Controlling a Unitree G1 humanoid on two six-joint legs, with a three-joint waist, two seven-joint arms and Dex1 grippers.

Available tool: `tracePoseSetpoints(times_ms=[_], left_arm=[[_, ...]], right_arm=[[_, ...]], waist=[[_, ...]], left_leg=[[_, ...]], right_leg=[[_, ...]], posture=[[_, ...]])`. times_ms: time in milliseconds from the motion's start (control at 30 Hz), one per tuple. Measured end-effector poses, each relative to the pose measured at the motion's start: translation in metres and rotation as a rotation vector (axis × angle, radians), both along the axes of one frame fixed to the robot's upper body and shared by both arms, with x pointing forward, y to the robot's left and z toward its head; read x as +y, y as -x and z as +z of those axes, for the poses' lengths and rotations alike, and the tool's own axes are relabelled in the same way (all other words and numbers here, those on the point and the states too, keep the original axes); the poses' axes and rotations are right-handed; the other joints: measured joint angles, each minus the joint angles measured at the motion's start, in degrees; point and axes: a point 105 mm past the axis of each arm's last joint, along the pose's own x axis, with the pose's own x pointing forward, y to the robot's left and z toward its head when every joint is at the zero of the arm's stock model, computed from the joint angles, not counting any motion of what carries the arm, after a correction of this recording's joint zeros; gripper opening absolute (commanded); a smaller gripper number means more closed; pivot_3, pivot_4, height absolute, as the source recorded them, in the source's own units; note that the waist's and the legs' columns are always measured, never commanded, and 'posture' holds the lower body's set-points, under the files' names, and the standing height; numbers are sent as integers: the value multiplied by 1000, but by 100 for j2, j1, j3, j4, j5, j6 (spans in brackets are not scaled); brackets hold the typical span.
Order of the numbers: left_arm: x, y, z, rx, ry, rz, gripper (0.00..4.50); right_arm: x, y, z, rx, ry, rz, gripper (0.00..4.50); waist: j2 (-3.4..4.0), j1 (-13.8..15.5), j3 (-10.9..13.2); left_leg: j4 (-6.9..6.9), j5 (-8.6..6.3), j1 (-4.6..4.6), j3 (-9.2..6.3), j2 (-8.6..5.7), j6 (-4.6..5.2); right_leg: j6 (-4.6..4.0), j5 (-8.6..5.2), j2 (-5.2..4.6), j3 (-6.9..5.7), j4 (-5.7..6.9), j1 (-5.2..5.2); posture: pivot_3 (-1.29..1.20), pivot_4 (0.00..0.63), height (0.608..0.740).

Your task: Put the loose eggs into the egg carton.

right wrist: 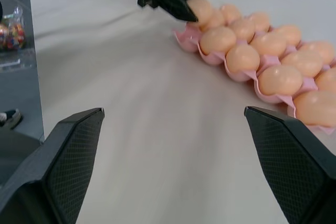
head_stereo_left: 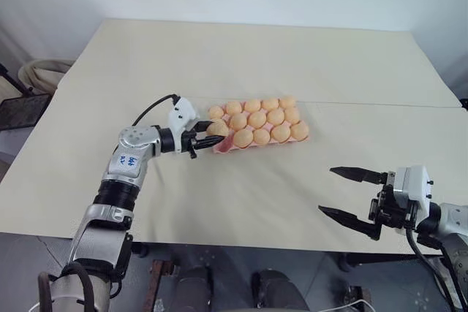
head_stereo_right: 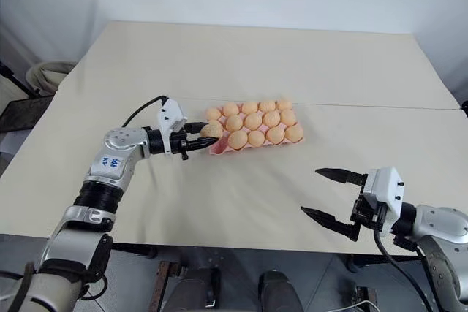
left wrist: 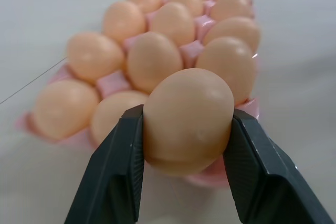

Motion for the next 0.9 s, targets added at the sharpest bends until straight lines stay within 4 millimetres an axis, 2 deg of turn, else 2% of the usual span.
tracePoseSetpoints(times_ms=[133, 200, 367, 467, 567, 700, 900], left_arm=[[0, 6, -8, 29, -13, -33, 3994], [6, 7, -10, 30, -25, -19, 4477], [33, 6, 4, -18, -14, 54, 4477], [56, 18, 12, -30, 32, 78, 4477], [82, 37, 6, -14, 55, 101, 4477], [112, 64, -12, -19, -18, 139, 4477], [133, 79, -14, -51, -51, 214, 4477]], right_arm=[[6, 3, 4, -18, -22, 14, 4500], [7, 3, 4, -20, -29, 12, 4500], [11, -3, 16, -70, -62, 16, 4500], [17, -4, 26, -110, -91, 33, 4500], [17, -3, 26, -106, -97, 31, 4500], [14, -2, 15, -70, -102, 6, 4500], [4, -5, 6, -62, -88, -29, 4500]], waist=[[0, -2, 0], [0, 2, 0], [0, -13, 0], [1, -37, 0], [1, -56, 0], [1, -67, 0], [3, -56, 1]], left_leg=[[2, 2, 3, -1, 1, -2], [3, 2, 4, -1, 0, -2], [2, 2, 5, -1, 2, -2], [-8, 1, 4, -2, 4, -5], [-13, -2, 2, -2, 7, -6], [-16, -6, 1, -3, 6, 0], [-15, -5, 5, -4, 5, 2]], right_leg=[[0, 0, 0, 1, 4, 2], [0, 0, 0, 1, 6, 3], [0, 0, -1, 2, 7, 1], [-2, -1, -1, 2, 1, -2], [-4, -2, -2, 0, -8, -3], [-5, -2, -10, -2, -21, 3], [-14, 1, -21, -2, -24, 8]], posture=[[0, 150, 740], [0, 150, 740], [0, 150, 740], [0, 150, 740], [0, 150, 740], [0, 150, 740], [0, 150, 740]])
